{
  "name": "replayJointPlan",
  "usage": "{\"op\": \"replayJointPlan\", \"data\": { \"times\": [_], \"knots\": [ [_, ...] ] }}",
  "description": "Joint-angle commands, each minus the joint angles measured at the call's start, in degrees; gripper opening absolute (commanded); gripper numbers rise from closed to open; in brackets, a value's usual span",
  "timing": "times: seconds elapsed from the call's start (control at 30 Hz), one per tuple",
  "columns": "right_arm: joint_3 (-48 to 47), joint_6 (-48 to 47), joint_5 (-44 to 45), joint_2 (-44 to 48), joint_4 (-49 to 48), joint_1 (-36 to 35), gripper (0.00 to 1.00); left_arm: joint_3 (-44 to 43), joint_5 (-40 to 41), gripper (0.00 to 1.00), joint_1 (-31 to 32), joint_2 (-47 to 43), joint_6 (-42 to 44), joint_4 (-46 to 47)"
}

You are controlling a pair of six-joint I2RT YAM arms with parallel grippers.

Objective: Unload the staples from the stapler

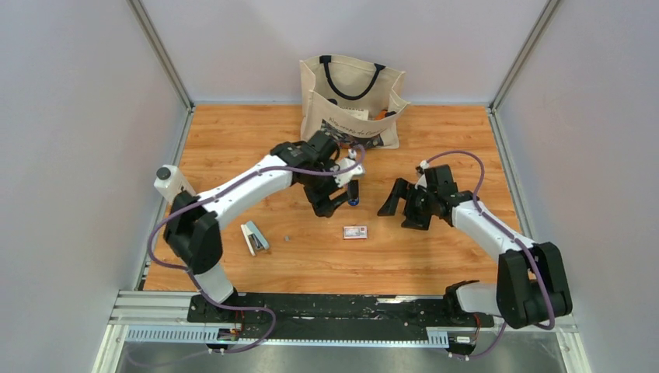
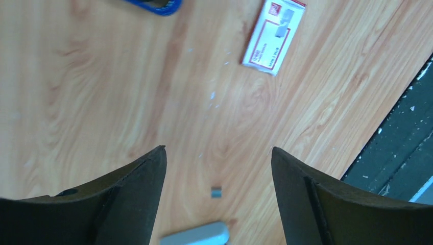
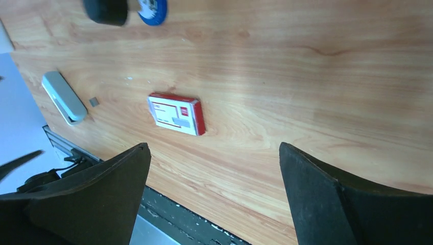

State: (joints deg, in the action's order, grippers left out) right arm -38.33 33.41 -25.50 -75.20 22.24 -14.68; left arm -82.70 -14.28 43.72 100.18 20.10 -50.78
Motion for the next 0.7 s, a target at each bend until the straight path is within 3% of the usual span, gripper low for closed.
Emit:
{"op": "replayJointPlan", "data": {
  "times": [0.0, 0.2, 0.23, 0.3, 0.47, 0.53, 0.67],
  "knots": [
    [-8.24, -4.31, 5.81, 4.09, 9.74, 0.00, 1.00, -3.09, -0.14, 0.83, -4.78, -10.69, 1.35, -7.39],
    [-16.33, -6.86, 7.56, 7.78, 15.81, 0.00, 1.00, 2.52, 11.20, 0.84, -9.61, -24.57, -1.45, -8.72],
    [-16.86, -6.95, 8.18, 8.83, 16.25, 0.09, 1.00, 5.15, 11.38, 0.85, -11.45, -27.21, -3.73, -7.41],
    [-17.39, -6.60, 8.71, 10.42, 16.26, 0.09, 1.00, 9.64, 8.42, 0.98, -16.98, -30.91, -6.56, -5.73],
    [-18.19, -6.25, 7.92, 12.97, 17.13, 0.09, 1.00, 10.45, -1.35, 0.98, -28.33, -32.50, -6.48, -13.72],
    [-18.28, -6.42, 8.27, 14.02, 17.40, 0.00, 1.00, 11.06, -1.01, 0.98, -31.50, -34.69, -6.30, -13.64],
    [-18.45, -7.04, 9.67, 16.30, 18.01, 0.09, 1.00, 12.82, 7.32, 0.98, -31.86, -40.40, -6.47, -10.31]
  ]
}}
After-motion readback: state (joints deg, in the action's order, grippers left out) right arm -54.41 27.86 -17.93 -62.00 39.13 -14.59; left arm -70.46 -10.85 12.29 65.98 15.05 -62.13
